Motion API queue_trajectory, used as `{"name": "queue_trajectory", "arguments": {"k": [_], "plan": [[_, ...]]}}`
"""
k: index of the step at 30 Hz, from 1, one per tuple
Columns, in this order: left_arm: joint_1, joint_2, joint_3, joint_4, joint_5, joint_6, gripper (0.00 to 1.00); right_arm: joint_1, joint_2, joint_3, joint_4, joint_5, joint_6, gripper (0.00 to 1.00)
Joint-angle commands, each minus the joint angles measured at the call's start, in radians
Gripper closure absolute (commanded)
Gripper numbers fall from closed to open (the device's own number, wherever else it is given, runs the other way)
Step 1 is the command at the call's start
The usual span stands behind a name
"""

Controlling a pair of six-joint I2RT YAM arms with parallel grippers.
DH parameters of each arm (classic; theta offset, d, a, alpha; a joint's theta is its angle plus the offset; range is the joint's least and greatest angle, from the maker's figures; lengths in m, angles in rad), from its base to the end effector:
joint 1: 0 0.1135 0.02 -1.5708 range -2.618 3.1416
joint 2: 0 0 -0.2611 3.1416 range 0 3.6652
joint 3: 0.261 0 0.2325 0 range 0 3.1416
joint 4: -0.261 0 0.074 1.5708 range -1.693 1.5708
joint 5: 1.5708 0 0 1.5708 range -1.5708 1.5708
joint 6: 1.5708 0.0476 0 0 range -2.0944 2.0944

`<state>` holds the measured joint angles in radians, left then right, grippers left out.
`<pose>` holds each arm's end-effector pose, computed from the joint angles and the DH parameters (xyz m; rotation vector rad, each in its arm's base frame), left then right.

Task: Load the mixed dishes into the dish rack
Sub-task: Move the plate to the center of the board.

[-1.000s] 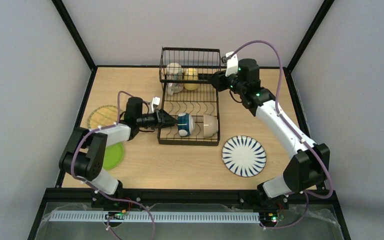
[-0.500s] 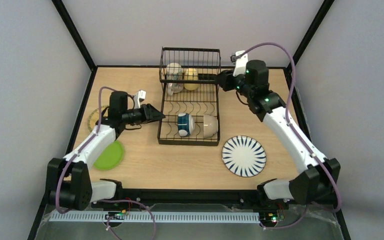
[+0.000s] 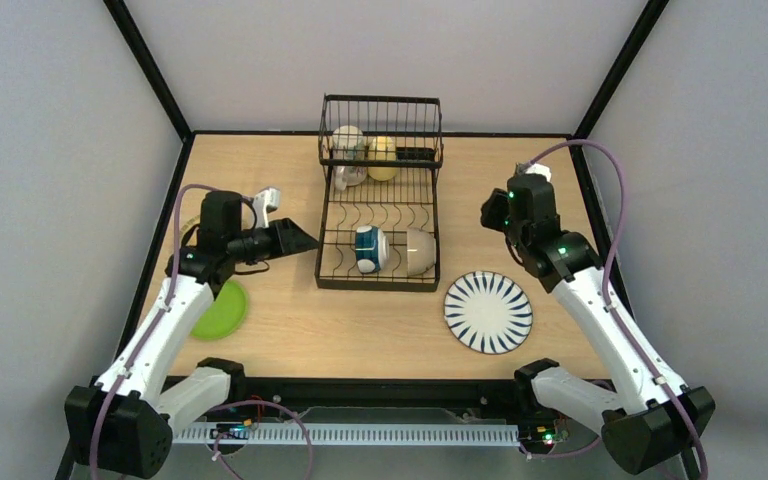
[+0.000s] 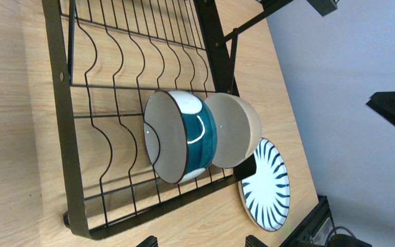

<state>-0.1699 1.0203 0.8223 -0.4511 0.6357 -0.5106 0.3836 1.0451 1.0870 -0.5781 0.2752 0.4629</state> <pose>0.1972 -0.0625 0.2828 -0.0192 2.2829 -1.0721 0.2032 0.0681 0.3475 0.2469 2.0779 0.2241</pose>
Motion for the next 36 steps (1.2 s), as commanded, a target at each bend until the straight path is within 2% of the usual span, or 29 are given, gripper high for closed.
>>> {"name": "queue_trajectory", "arguments": {"k": [1,7,14,21,27,36], "plan": [[-0.024,-0.045,-0.019,-0.078,-0.031,0.002,0.05,-0.005,-0.029,-0.076,-0.216,0.089,0.232,0.00],[-0.045,-0.069,-0.007,-0.118,-0.074,0.012,0.06,-0.006,-0.077,-0.201,-0.242,0.019,0.441,0.01],[-0.047,-0.089,-0.022,-0.147,-0.159,-0.003,0.06,-0.006,-0.091,-0.256,-0.240,-0.016,0.496,0.02],[-0.046,-0.090,-0.034,-0.140,-0.169,-0.020,0.06,-0.005,-0.131,-0.358,-0.223,-0.066,0.601,0.06],[-0.047,-0.075,-0.008,-0.152,-0.153,-0.028,0.06,-0.005,-0.125,-0.424,-0.175,-0.078,0.667,0.16],[-0.046,-0.069,-0.003,-0.141,-0.154,-0.037,0.06,-0.006,-0.045,-0.437,-0.115,-0.002,0.708,0.50]]}}
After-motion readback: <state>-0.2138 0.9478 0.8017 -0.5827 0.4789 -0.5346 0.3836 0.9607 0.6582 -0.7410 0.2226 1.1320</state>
